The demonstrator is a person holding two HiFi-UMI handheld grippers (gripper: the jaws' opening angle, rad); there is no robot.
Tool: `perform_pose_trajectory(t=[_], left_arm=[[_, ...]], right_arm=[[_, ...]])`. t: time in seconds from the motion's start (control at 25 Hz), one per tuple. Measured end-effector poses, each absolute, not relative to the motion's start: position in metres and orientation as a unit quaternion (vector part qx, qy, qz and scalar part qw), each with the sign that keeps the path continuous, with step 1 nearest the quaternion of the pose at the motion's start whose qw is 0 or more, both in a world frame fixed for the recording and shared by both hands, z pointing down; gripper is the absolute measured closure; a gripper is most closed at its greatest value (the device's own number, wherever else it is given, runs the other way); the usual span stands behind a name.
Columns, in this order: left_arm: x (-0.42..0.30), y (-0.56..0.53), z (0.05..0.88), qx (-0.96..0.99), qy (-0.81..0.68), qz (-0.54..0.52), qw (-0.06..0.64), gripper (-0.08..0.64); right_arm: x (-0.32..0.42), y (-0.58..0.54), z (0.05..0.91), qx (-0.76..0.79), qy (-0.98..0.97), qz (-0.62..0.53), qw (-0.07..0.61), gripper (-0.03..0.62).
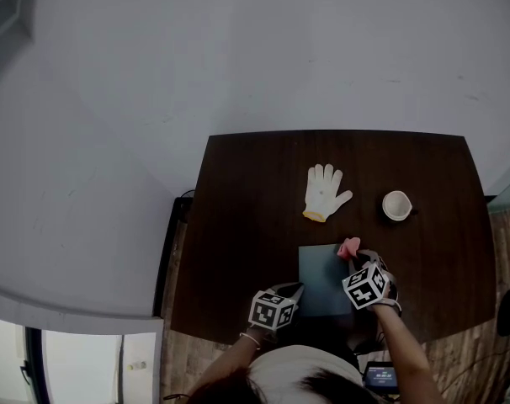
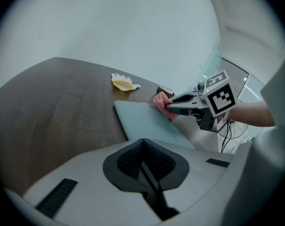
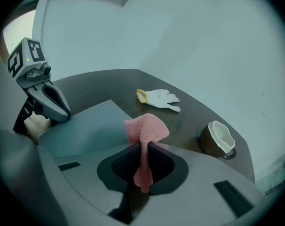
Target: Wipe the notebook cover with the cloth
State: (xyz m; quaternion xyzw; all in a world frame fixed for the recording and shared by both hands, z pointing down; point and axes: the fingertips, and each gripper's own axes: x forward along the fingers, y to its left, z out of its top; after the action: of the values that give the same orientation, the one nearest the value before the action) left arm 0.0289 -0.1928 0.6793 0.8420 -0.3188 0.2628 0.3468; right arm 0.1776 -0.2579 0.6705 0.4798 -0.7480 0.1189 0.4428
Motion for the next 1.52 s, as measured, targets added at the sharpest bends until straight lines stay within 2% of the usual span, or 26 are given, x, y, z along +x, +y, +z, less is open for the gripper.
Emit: perform_pose_trajectory(t=[0.24,0.8,1.52], left_arm=[[0.029,-0.192,0.68,0.843,-0.318,0.262,0.346,0.541],[0.027,-0.189,0.678,0.844,-0.32,0.262,0.341,0.541],[0.027,-0.185,0.675,0.856,-0.302,0.263,0.327,0.541]], right_arm=[[0.175,-0.256,0.651,0.505,-0.752,0.124,0.406,0.548],[0.111,-0.236,0.626,0.46,-0.796,0.1,0.381,0.548],[0.025,-0.209,0.661,0.313,-0.842,0.08,0.433,0.548]])
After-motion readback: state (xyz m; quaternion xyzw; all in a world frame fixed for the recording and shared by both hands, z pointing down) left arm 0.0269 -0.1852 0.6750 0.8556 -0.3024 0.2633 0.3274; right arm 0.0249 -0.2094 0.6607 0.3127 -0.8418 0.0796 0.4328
